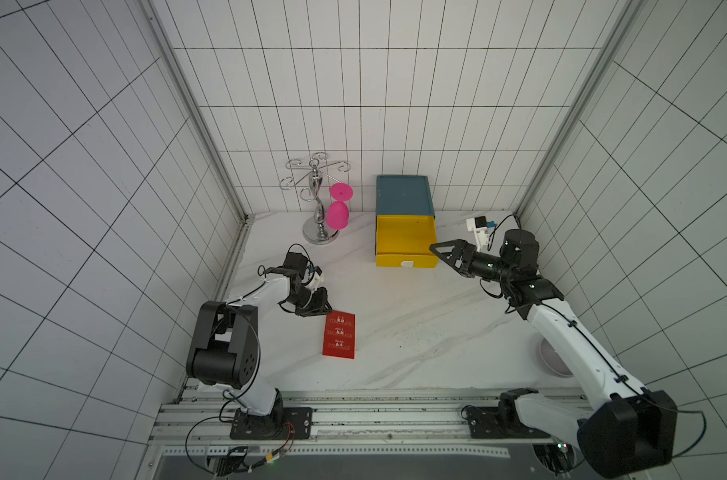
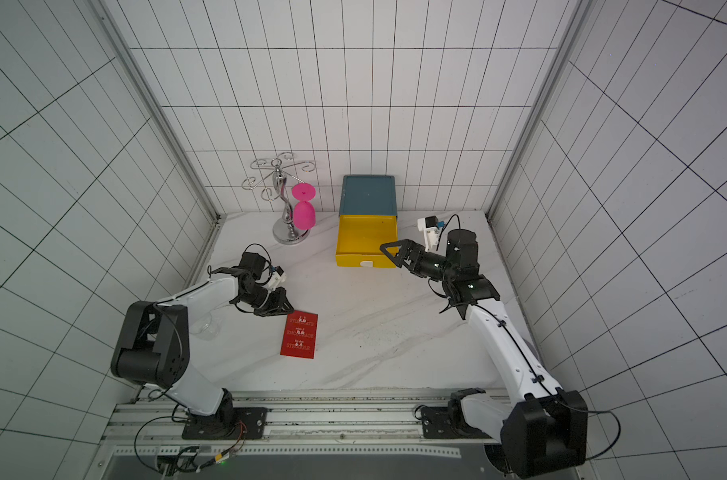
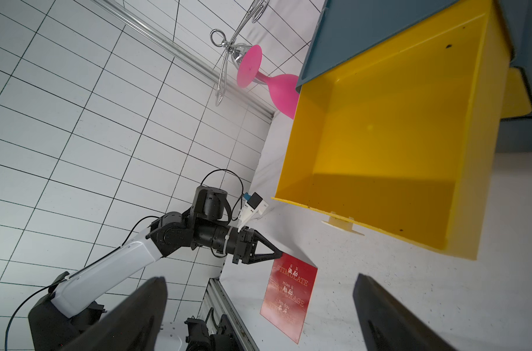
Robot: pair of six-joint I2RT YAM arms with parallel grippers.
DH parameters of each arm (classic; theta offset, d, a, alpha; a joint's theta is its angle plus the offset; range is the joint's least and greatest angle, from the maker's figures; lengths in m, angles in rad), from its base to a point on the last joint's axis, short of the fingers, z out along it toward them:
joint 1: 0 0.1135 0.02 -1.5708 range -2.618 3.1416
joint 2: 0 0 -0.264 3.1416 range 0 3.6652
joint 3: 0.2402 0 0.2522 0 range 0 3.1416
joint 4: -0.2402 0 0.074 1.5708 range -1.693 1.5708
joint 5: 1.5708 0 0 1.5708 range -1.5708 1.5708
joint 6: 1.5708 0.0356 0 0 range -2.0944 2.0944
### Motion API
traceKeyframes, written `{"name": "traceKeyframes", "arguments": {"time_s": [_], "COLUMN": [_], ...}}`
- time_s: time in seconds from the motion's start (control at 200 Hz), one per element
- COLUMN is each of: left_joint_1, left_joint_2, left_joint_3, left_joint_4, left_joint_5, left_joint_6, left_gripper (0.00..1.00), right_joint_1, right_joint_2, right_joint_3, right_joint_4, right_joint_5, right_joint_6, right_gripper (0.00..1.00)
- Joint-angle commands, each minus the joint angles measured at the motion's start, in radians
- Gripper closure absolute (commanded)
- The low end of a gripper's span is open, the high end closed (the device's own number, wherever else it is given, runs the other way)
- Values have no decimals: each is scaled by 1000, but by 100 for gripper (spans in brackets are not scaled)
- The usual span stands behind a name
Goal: Take the postcards out of the drawer
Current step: Place the postcard at the center of the board.
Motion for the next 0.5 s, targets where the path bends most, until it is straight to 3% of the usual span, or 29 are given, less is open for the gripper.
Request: {"name": "traceKeyframes", "arguments": {"time_s": [0.0,0.305,0.495], "left_joint_1": [-1,-1,-35], "left_joint_2": [15,21,-38], "left_joint_3": [22,22,-29], "left_joint_4": [6,-9,9], "left_joint_5": [-22,-99,-143], "left_joint_6": [0,-34,-154], "left_gripper": [84,82,82], "right_joint_1": [-11,-10,-9], "right_joint_2": [-23,-12,-23], "right_joint_3": [-21,-14,-31], "right_joint_4": [30,29,21], "right_joint_5": [-12,-17,-8], "right_joint_6": [4,4,-3], "right_gripper": [1,1,1]}}
